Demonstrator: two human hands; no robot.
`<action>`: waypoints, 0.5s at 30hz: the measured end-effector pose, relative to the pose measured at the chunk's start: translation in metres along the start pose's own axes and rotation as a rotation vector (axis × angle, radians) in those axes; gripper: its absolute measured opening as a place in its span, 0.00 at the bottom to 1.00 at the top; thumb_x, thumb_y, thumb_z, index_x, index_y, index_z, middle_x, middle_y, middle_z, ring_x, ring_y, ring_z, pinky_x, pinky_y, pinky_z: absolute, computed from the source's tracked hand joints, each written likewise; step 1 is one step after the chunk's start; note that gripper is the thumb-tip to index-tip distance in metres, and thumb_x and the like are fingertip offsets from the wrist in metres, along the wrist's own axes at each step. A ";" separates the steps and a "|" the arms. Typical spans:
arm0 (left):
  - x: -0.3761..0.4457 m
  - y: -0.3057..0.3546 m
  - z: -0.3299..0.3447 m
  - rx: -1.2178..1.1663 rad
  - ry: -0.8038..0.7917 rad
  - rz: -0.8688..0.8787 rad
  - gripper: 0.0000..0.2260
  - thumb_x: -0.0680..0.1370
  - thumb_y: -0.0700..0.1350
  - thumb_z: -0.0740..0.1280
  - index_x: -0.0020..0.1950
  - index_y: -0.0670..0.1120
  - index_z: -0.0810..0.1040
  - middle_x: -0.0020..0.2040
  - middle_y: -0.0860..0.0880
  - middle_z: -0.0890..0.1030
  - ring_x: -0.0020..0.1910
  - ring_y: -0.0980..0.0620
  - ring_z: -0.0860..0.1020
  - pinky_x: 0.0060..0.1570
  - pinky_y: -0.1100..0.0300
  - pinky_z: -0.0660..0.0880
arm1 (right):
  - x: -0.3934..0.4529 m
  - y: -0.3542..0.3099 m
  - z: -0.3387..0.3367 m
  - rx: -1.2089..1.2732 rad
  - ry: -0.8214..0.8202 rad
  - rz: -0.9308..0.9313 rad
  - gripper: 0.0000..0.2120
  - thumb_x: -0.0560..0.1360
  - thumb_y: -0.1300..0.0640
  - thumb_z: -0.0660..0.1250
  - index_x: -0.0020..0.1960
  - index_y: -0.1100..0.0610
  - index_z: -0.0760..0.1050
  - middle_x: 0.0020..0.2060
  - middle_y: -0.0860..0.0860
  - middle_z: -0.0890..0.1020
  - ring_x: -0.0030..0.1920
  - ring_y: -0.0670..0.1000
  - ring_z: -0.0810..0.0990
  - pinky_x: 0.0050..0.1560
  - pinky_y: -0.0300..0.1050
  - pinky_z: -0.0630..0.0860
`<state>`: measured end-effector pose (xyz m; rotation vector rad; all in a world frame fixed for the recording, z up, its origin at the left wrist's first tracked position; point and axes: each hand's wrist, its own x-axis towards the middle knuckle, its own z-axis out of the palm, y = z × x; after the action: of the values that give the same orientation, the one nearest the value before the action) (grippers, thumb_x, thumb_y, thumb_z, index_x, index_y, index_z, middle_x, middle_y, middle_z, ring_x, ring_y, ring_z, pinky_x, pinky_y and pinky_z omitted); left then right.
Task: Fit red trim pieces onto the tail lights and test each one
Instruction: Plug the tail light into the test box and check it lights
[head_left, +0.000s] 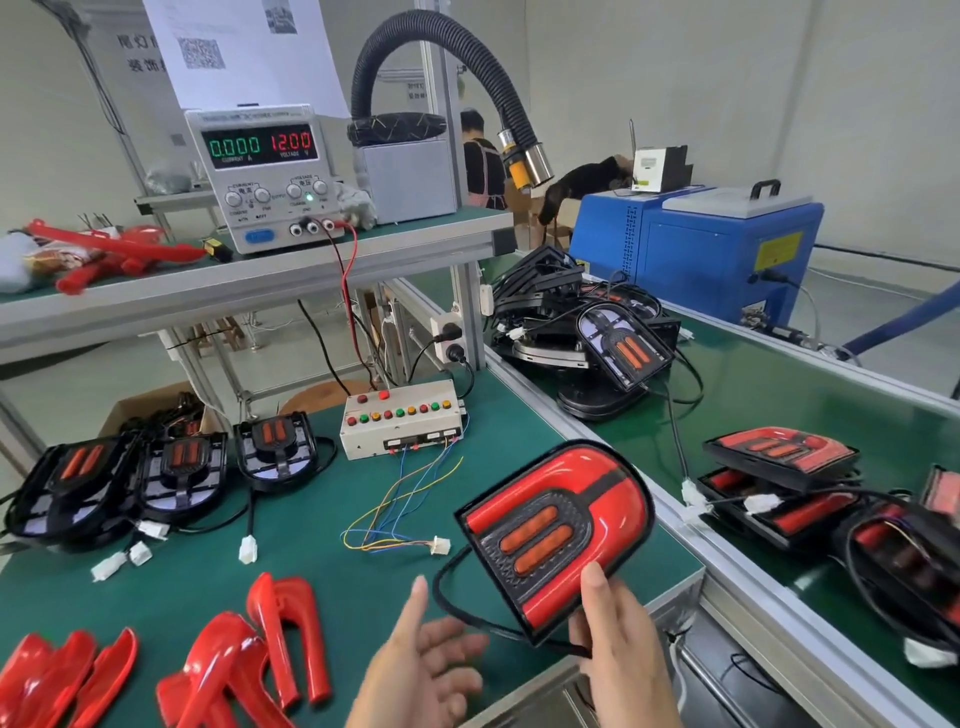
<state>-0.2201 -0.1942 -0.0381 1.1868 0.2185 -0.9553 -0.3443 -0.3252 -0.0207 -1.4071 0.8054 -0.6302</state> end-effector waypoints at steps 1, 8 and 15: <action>0.003 0.008 0.000 -0.036 0.009 -0.006 0.22 0.79 0.55 0.67 0.53 0.34 0.78 0.35 0.39 0.82 0.19 0.48 0.72 0.16 0.67 0.63 | 0.003 -0.002 -0.005 -0.045 -0.035 -0.029 0.30 0.69 0.22 0.54 0.41 0.46 0.78 0.32 0.48 0.79 0.39 0.48 0.80 0.57 0.61 0.78; 0.012 0.023 0.022 -0.177 -0.092 0.215 0.04 0.81 0.33 0.63 0.48 0.38 0.77 0.36 0.40 0.81 0.27 0.49 0.79 0.26 0.64 0.79 | 0.023 -0.020 -0.029 -0.307 -0.072 -0.157 0.28 0.77 0.27 0.51 0.61 0.45 0.76 0.58 0.47 0.79 0.70 0.58 0.71 0.70 0.58 0.68; 0.014 0.003 0.054 -0.559 -0.134 0.396 0.23 0.77 0.60 0.59 0.32 0.43 0.72 0.30 0.42 0.71 0.29 0.44 0.74 0.39 0.51 0.69 | 0.009 -0.020 -0.014 0.390 -0.078 0.071 0.21 0.77 0.42 0.63 0.57 0.58 0.79 0.59 0.59 0.84 0.54 0.49 0.82 0.59 0.49 0.75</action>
<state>-0.2270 -0.2471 -0.0230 0.6152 0.1232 -0.5657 -0.3482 -0.3422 -0.0013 -1.0365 0.6275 -0.6341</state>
